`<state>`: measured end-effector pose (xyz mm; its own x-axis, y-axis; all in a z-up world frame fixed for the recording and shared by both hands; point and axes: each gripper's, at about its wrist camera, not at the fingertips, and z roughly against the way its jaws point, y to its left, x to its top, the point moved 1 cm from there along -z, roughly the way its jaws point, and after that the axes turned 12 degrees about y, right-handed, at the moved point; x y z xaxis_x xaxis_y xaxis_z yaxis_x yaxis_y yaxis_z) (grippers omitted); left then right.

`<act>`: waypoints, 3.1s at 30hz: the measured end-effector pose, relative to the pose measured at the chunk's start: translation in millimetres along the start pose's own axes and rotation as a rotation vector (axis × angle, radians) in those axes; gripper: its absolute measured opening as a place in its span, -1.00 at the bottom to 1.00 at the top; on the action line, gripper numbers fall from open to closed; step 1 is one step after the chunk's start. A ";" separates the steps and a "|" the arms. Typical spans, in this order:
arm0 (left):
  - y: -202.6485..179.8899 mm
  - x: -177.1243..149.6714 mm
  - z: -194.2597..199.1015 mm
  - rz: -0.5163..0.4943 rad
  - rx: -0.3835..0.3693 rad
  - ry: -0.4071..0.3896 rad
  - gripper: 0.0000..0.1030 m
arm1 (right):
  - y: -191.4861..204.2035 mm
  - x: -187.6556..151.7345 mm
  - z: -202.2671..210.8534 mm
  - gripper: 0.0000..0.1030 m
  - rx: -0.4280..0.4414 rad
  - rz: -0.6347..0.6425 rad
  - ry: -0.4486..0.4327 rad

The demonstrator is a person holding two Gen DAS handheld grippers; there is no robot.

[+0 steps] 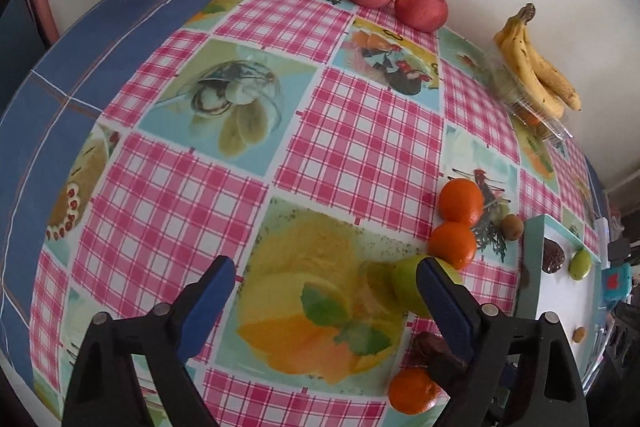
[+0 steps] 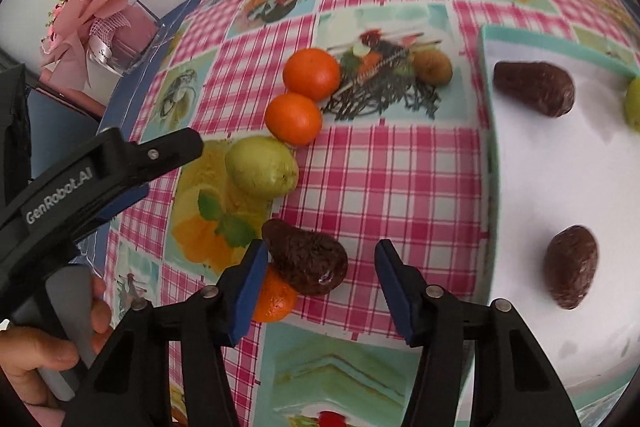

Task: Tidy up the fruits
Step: 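Move the right tool back to the fruit row and grasp a dark date, then grasp the green mango with the left tool while the right tool lifts the date, then carry the date with the right tool while the left tool carries the mango over the tray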

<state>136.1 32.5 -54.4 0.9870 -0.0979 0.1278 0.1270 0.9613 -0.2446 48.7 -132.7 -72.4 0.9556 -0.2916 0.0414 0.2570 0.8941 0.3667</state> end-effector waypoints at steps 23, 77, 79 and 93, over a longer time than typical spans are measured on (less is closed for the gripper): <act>-54.1 -5.1 -12.0 -0.196 -0.103 0.070 0.66 | -31.7 3.0 13.5 -0.17 -0.041 -0.074 -0.038; -206.9 -64.0 39.8 -0.624 -0.046 -0.077 0.07 | -167.0 -33.4 159.8 -0.17 -0.187 -0.420 -0.364; -221.5 -73.1 35.7 -0.669 -0.040 -0.071 0.07 | -174.0 -38.1 165.5 -0.17 -0.193 -0.440 -0.375; -249.0 -77.3 -16.2 -0.714 -0.023 -0.010 0.07 | -205.0 -45.2 160.3 -0.17 -0.208 -0.502 -0.355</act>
<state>29.8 -203.4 -18.9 0.6610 -0.6991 0.2726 0.7441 0.6576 -0.1179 -70.3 -357.2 -0.5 0.6155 -0.7540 0.2293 0.7167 0.6565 0.2351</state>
